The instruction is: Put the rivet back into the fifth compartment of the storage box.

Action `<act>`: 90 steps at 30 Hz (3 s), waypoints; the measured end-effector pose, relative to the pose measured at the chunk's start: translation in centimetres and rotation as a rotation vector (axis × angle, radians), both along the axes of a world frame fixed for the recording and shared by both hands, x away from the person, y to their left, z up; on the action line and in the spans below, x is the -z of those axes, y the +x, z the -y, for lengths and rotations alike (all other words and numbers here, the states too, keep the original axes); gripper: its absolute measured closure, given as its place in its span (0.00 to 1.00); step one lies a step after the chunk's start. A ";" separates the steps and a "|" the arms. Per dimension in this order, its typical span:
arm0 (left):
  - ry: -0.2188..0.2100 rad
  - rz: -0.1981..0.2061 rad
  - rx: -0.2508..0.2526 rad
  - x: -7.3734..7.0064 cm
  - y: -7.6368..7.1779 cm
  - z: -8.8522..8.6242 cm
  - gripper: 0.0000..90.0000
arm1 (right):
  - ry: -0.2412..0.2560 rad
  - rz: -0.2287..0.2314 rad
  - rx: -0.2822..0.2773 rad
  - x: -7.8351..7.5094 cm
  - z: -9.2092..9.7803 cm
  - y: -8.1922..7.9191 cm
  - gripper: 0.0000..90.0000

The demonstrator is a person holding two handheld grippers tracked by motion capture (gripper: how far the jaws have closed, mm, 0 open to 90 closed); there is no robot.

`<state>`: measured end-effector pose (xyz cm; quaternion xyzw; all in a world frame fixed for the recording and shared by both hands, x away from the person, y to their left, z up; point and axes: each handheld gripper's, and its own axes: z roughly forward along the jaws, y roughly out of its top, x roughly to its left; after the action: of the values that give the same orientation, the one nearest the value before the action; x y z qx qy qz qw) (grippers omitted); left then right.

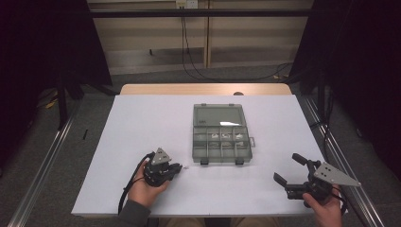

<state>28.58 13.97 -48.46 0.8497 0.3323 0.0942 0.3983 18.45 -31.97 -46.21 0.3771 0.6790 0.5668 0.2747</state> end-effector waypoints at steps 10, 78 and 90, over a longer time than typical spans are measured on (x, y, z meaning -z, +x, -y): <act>-0.032 -0.012 -0.027 -0.2 0.1 -0.7 0.93 | 0.002 0.000 0.002 -0.1 0.1 -0.1 0.01; -0.319 0.104 -0.024 -2.1 2.5 2.7 0.93 | 0.021 0.008 0.002 0.0 0.3 0.1 0.01; -0.316 0.105 -0.006 -1.8 3.1 3.9 0.93 | 0.025 0.007 0.008 0.0 0.6 -0.2 0.01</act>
<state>31.69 10.04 -46.65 0.7695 0.3241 0.0863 0.5435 18.28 -32.56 -46.23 0.3811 0.6695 0.5753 0.2748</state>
